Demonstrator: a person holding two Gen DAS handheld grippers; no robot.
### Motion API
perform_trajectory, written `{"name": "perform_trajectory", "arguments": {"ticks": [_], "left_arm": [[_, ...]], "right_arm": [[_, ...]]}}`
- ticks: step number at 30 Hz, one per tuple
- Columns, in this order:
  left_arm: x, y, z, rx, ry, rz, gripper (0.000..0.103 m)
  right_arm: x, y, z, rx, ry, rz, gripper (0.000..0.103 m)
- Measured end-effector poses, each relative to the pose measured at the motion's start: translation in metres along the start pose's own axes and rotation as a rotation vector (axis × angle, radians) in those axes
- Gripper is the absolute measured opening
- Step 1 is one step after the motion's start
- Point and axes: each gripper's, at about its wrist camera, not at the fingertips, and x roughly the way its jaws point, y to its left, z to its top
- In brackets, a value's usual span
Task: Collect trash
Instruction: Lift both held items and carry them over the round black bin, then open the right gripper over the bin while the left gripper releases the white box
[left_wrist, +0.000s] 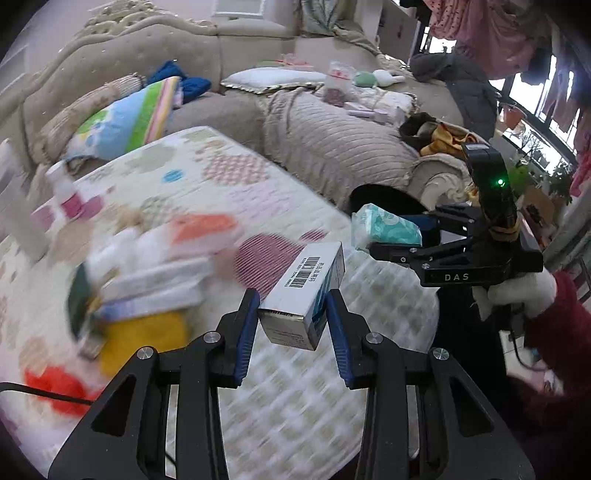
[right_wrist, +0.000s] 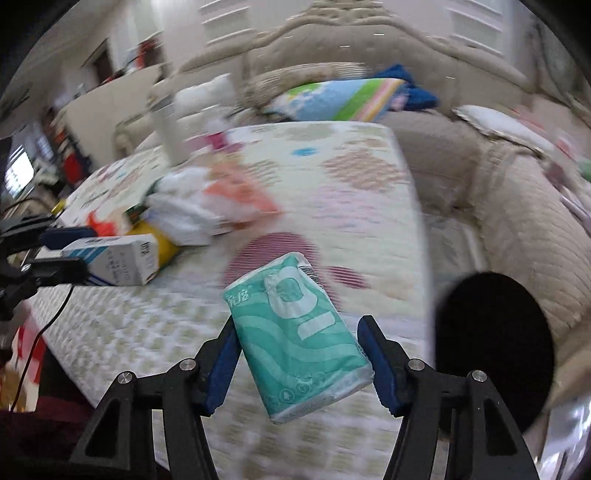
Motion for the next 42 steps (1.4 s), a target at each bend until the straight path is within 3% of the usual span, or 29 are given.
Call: {"name": "perform_trajectory", "arguments": {"ticks": [8, 14, 21, 26, 28, 29, 31, 35, 38, 39, 40, 41, 42], "left_arm": [[0.069, -0.052, 0.05, -0.039, 0.013, -0.089, 0.035], [0.109, -0.077, 0.076, -0.069, 0.019, -0.119, 0.034], [0.133, -0.082, 0.086, -0.092, 0.031, -0.137, 0.034], [0.128, -0.074, 0.085, -0.092, 0.035, -0.153, 0.036], [0.125, -0.068, 0.082, -0.089, 0.036, -0.137, 0.043], [0.124, -0.064, 0.078, -0.092, 0.039, -0.117, 0.052], [0.125, -0.057, 0.073, -0.102, 0.036, -0.081, 0.059], [0.139, -0.048, 0.064, -0.126, 0.084, -0.052, 0.059], [0.153, -0.059, 0.058, -0.076, 0.114, -0.021, 0.059], [0.156, -0.062, 0.058, -0.071, 0.118, -0.005, 0.058], [0.16, -0.063, 0.058, -0.076, 0.121, 0.001, 0.047], [0.164, -0.063, 0.06, -0.093, 0.128, -0.016, 0.024], [0.167, -0.064, 0.062, -0.097, 0.137, -0.018, 0.02]], "right_arm": [[-0.006, -0.1, -0.016, 0.226, 0.022, -0.156, 0.062], [-0.003, -0.142, -0.02, 0.329, 0.012, -0.195, 0.062], [0.001, -0.165, -0.03, 0.402, 0.024, -0.218, 0.064], [-0.009, -0.166, -0.034, 0.422, -0.009, -0.195, 0.067], [-0.011, -0.167, -0.036, 0.426, -0.017, -0.186, 0.076], [-0.01, -0.167, -0.036, 0.429, -0.016, -0.183, 0.078], [-0.009, -0.167, -0.037, 0.436, -0.01, -0.171, 0.078], [-0.008, -0.163, -0.038, 0.437, -0.016, -0.145, 0.078], [-0.006, -0.16, -0.037, 0.429, -0.016, -0.145, 0.078], [-0.006, -0.16, -0.037, 0.429, -0.016, -0.145, 0.078], [-0.006, -0.161, -0.037, 0.43, -0.016, -0.146, 0.078], [-0.007, -0.162, -0.038, 0.431, -0.016, -0.147, 0.078], [-0.007, -0.162, -0.038, 0.432, -0.015, -0.147, 0.078]]}}
